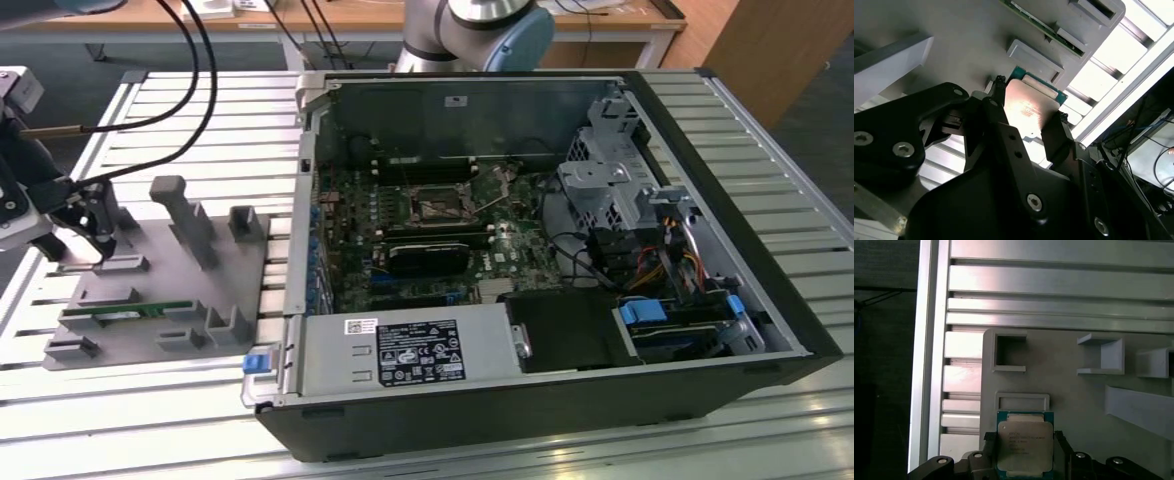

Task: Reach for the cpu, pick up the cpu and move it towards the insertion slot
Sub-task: 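Pick up the cpu and move it towards the insertion slot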

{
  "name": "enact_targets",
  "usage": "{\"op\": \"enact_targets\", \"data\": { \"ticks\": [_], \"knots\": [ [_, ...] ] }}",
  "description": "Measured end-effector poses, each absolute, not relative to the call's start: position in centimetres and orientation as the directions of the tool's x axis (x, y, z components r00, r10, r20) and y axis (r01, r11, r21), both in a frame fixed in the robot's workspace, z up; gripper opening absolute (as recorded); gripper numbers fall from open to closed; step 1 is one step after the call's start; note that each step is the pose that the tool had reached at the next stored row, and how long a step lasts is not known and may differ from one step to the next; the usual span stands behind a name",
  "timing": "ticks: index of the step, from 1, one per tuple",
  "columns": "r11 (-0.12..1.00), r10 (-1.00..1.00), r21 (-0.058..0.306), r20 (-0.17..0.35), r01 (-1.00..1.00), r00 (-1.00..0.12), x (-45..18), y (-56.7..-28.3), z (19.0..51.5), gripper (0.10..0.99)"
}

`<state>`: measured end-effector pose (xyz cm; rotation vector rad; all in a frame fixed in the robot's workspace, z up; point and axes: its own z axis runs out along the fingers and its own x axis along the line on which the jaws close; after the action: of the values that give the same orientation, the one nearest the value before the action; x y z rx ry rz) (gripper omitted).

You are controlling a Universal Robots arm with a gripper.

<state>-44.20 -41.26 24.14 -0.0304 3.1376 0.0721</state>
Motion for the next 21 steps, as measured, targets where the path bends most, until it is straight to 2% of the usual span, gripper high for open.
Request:
{"op": "enact_targets", "data": {
  "ticks": [21],
  "knots": [
    [0.999,-0.019,0.046,-0.003,-0.019,-1.0,-44.2,-41.3,25.8,0.537]
  ]
}}
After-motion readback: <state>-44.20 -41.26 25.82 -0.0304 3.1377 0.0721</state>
